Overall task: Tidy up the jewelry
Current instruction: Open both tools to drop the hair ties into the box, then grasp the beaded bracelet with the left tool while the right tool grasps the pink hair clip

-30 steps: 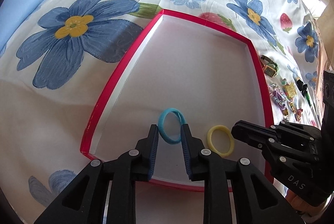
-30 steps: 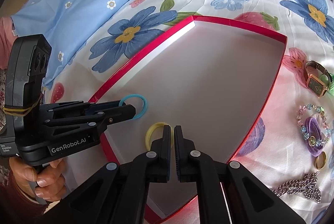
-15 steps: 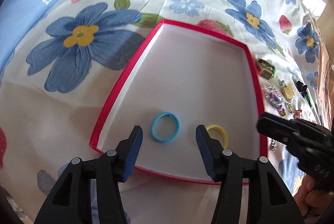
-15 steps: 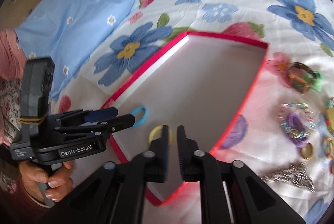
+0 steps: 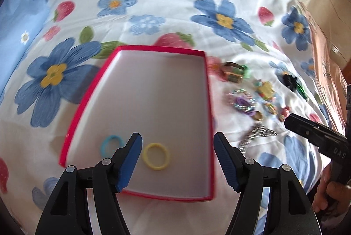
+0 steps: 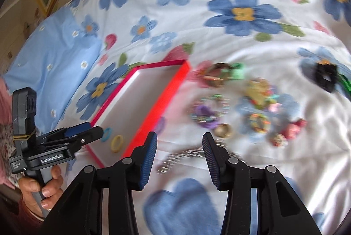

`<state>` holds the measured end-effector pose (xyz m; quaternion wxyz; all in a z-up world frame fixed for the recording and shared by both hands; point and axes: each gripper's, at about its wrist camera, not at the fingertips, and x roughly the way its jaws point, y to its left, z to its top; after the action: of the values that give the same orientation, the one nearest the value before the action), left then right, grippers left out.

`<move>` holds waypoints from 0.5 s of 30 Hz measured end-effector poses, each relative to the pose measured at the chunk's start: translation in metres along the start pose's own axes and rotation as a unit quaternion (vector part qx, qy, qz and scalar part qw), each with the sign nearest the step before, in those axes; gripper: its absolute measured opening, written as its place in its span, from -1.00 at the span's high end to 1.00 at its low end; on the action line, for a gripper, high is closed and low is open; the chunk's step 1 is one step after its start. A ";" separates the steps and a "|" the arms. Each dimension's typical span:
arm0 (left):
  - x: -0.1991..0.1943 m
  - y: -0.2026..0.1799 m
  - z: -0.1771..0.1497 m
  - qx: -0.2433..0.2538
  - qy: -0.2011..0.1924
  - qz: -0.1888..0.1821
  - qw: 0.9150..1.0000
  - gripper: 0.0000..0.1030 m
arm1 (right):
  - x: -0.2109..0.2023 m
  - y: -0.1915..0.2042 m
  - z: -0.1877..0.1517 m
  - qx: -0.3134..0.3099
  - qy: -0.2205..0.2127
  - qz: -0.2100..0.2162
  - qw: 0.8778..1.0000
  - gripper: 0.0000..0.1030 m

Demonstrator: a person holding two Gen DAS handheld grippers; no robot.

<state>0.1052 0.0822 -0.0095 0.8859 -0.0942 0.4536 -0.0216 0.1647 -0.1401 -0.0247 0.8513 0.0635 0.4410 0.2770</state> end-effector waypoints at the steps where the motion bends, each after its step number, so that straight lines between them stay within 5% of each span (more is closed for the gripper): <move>1: 0.000 -0.006 0.001 0.006 0.001 -0.003 1.000 -0.31 | -0.005 -0.008 -0.001 0.007 -0.003 -0.006 1.000 0.11; 15: 0.025 -0.068 0.016 0.076 0.012 -0.027 0.997 -0.29 | -0.034 -0.077 -0.019 0.061 -0.021 -0.060 0.996 0.05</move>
<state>0.1366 0.0150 -0.0076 0.8841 -0.0387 0.4585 -0.0813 0.1661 -0.2256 -0.0393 0.8702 0.0943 0.4418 0.1968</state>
